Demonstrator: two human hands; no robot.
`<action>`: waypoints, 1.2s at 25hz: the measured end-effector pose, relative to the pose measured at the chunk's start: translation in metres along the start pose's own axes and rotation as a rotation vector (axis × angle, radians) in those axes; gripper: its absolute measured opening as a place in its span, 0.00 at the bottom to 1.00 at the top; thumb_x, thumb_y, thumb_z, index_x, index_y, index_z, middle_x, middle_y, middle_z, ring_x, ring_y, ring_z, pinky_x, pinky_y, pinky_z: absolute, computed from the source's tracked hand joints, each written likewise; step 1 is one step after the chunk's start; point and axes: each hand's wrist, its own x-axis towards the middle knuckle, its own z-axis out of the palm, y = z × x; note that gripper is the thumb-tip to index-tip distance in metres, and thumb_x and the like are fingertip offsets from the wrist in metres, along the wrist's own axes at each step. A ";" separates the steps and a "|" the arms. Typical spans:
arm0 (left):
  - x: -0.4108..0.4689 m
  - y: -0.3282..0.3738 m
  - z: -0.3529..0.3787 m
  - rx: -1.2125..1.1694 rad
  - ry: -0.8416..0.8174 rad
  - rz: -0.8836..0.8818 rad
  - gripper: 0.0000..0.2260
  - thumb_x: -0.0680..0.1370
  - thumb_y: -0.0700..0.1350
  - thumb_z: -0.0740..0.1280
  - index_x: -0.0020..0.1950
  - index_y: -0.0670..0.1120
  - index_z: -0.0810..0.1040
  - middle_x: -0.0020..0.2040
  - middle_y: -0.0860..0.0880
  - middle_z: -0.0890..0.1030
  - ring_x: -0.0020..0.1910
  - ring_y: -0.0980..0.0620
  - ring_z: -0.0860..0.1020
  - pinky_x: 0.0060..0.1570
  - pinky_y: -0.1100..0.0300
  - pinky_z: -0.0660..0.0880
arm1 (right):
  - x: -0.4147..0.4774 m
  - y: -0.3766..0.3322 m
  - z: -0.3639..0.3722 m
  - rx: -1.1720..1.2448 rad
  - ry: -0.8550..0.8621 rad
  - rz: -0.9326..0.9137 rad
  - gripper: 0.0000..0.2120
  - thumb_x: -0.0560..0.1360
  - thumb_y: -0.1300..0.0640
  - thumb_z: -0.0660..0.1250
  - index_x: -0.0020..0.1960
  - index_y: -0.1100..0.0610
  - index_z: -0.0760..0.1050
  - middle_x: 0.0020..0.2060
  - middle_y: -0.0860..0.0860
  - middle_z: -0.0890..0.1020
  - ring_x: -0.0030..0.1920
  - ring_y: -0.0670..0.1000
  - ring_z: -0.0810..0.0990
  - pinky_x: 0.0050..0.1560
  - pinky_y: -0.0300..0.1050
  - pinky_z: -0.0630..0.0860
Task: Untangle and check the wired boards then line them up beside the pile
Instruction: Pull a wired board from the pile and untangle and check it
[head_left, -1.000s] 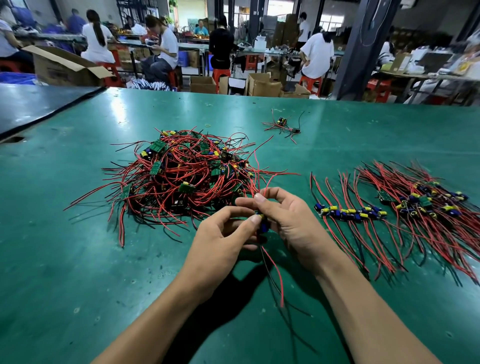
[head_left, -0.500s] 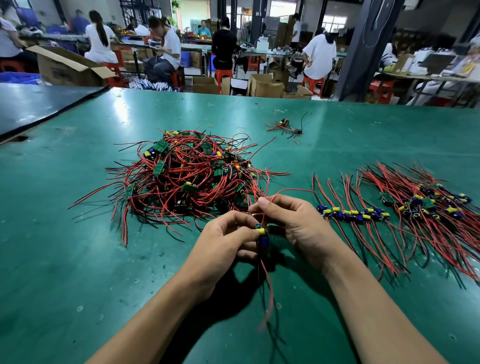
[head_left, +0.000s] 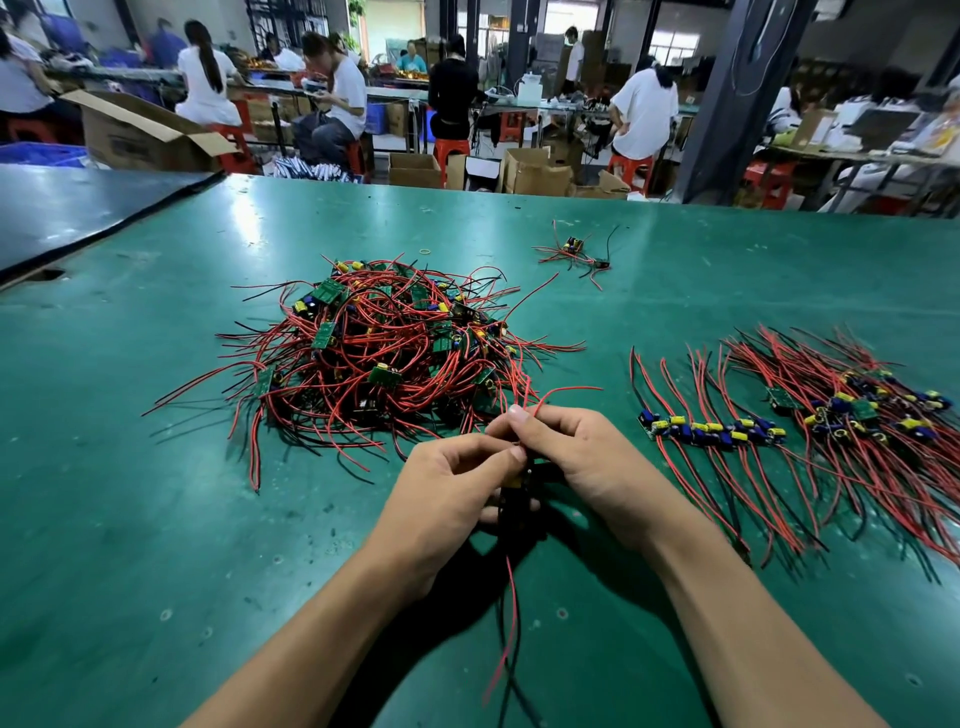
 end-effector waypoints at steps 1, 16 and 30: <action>0.000 0.000 0.000 0.006 0.003 0.001 0.07 0.78 0.38 0.68 0.42 0.40 0.84 0.36 0.44 0.83 0.34 0.45 0.82 0.29 0.62 0.78 | 0.000 0.000 0.000 -0.010 -0.017 0.005 0.16 0.77 0.46 0.67 0.50 0.59 0.84 0.41 0.56 0.84 0.39 0.52 0.81 0.35 0.42 0.77; -0.002 0.000 -0.002 0.064 -0.060 0.016 0.06 0.78 0.40 0.68 0.48 0.41 0.84 0.36 0.44 0.82 0.32 0.52 0.78 0.31 0.64 0.75 | 0.002 0.003 -0.010 -0.001 0.091 -0.074 0.12 0.68 0.48 0.75 0.41 0.57 0.85 0.38 0.55 0.84 0.38 0.50 0.80 0.42 0.45 0.77; -0.002 0.003 -0.005 0.124 -0.114 0.060 0.08 0.77 0.36 0.68 0.44 0.30 0.81 0.38 0.49 0.83 0.37 0.48 0.76 0.40 0.55 0.71 | 0.000 0.007 -0.005 -0.020 -0.052 0.019 0.20 0.76 0.42 0.70 0.53 0.59 0.85 0.44 0.65 0.84 0.40 0.56 0.81 0.41 0.46 0.79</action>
